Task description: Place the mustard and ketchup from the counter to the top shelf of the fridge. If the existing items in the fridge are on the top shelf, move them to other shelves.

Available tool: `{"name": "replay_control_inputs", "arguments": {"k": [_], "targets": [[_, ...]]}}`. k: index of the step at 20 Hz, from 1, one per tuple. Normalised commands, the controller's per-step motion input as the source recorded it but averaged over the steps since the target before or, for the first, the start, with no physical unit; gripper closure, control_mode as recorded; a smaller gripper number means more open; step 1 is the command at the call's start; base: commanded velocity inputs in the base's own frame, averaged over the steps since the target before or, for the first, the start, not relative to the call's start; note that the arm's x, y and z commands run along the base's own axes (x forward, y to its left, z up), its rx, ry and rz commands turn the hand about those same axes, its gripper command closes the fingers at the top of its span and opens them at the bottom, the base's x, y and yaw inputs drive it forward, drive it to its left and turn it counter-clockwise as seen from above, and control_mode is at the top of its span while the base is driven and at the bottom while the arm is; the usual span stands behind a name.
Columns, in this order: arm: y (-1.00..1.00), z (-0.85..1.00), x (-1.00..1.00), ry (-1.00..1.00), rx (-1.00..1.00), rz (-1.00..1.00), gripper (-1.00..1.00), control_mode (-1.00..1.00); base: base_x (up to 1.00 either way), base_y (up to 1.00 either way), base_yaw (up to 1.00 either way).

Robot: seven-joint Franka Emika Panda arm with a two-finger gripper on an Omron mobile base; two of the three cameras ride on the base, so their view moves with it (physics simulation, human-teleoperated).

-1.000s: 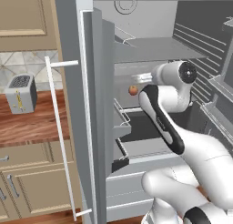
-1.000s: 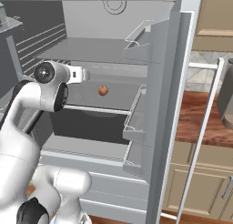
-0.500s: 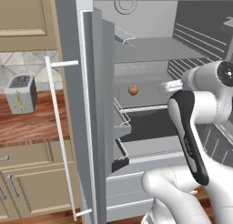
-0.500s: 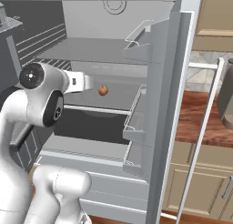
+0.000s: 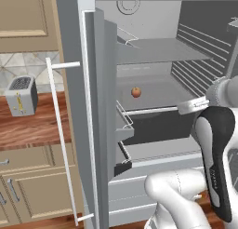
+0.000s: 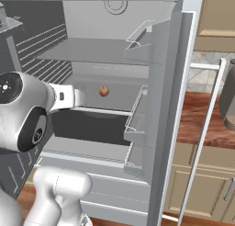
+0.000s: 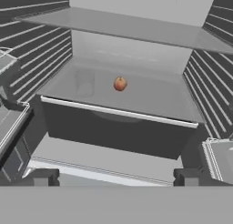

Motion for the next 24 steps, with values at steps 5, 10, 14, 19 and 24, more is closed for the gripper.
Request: {"name": "replay_control_inputs", "arguments": {"k": [5,10,14,19,24], "targets": [[0.00,0.00,0.00,0.00,0.00,0.00,-1.00,1.00,-1.00,-0.35,0.06],[0.00,0.00,0.00,0.00,0.00,0.00,-1.00,1.00,-1.00,-0.24,0.09],[0.00,0.00,0.00,0.00,0.00,0.00,-1.00,1.00,-1.00,0.22,0.05],[0.00,0.00,0.00,0.00,0.00,0.00,-1.00,1.00,-1.00,0.87,0.04],[0.00,0.00,0.00,0.00,0.00,0.00,-1.00,1.00,-0.35,1.00,0.08]]}}
